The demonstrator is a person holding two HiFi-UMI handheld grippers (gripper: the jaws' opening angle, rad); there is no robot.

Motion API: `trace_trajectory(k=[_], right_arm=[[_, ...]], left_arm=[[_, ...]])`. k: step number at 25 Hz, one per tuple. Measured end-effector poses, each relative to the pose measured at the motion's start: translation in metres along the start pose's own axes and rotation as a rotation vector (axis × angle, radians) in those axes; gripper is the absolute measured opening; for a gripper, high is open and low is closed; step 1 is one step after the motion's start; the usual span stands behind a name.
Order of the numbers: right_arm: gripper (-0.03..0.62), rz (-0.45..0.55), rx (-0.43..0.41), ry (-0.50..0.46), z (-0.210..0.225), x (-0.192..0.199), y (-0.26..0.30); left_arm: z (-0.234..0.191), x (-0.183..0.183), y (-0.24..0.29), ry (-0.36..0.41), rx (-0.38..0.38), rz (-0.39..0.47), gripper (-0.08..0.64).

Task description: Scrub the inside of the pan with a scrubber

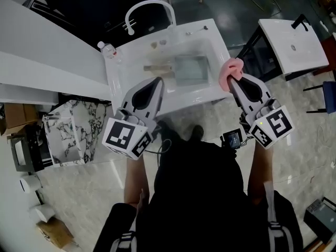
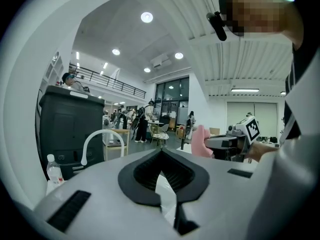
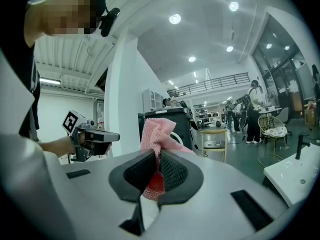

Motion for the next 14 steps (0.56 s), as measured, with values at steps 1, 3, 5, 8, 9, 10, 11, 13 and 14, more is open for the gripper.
trace_trajectory(k=[1,3,5,8,9,10,11,13,14], right_arm=[[0.041,-0.002,-0.001,0.000,-0.001,0.001,0.000],[0.040,-0.005,-0.004,-0.003,-0.003,0.002,0.002],[0.041,-0.006,-0.008,-0.005,-0.005,0.003,0.001],[0.040,-0.008,-0.007,-0.009,-0.007,0.005,-0.001],[0.040,-0.009,-0.007,-0.011,-0.008,0.005,-0.001],[0.040,-0.008,-0.007,-0.013,-0.008,0.005,-0.001],[0.040,-0.008,-0.007,-0.014,-0.009,0.006,-0.001],[0.040,-0.008,-0.007,-0.016,-0.011,0.006,0.000],[0.040,-0.008,-0.007,-0.018,-0.011,0.007,0.000]], left_arm=[[0.000,0.000,0.000,0.002,0.003,-0.003,0.032],[0.000,-0.002,0.001,0.006,0.005,-0.005,0.032],[0.001,-0.002,0.000,0.012,0.008,-0.002,0.032],[0.004,-0.004,-0.001,0.014,0.014,0.000,0.032],[0.004,-0.004,-0.002,0.015,0.015,0.000,0.032],[0.004,-0.004,-0.003,0.016,0.015,0.001,0.032],[0.003,-0.004,-0.003,0.018,0.015,0.001,0.032],[0.002,-0.004,-0.004,0.021,0.016,0.003,0.032],[0.001,-0.004,-0.004,0.022,0.016,0.003,0.032]])
Point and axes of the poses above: the fingertips, and each gripper's own axes: y forward along the fingers, z to its right, x out of its underside, the point moved 8 cm from there along -y, backward along the fingers, and after that the axes turned 15 degrees about y, right-handed, at the moved point
